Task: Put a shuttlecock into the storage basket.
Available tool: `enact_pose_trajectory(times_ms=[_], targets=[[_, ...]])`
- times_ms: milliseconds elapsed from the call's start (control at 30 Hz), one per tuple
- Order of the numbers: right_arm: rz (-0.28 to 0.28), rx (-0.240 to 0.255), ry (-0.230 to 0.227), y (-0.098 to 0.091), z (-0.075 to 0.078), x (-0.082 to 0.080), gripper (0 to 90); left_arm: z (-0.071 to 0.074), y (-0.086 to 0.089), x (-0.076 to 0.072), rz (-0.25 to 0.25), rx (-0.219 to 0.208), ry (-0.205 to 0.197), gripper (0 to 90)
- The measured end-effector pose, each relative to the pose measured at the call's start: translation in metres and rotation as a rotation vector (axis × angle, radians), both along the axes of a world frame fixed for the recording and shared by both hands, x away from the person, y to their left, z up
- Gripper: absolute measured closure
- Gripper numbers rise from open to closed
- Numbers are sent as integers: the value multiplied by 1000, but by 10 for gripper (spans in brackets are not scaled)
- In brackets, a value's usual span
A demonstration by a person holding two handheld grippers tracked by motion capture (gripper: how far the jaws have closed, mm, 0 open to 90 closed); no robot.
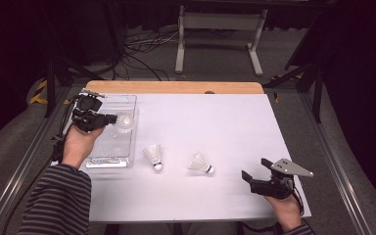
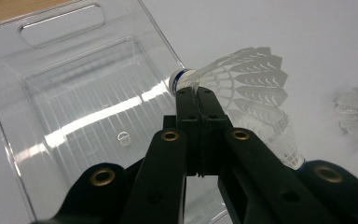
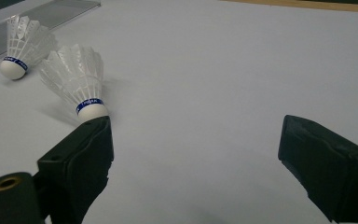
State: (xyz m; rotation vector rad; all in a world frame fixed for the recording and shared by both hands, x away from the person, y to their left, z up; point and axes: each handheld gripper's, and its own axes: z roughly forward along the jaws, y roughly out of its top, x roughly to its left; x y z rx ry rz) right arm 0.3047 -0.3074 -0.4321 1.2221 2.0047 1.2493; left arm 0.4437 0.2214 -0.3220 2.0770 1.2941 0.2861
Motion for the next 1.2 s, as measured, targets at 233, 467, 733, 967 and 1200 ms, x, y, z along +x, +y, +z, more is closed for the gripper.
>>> enact_pose_trajectory(times_ms=[233,467,733,967,1200], targets=[[0,0,3,0,0,0,106,-5,8,-2,26,24,3,899],[-1,0,4,0,0,0,106,-11,11,1,35,52,16,899],[1,0,6,1,0,0,107,-21,14,10,77,71,38,899],[1,1,7,0,0,0,107,-27,14,19,102,79,57,899],[1,1,6,0,0,0,107,-33,14,26,128,89,71,898]])
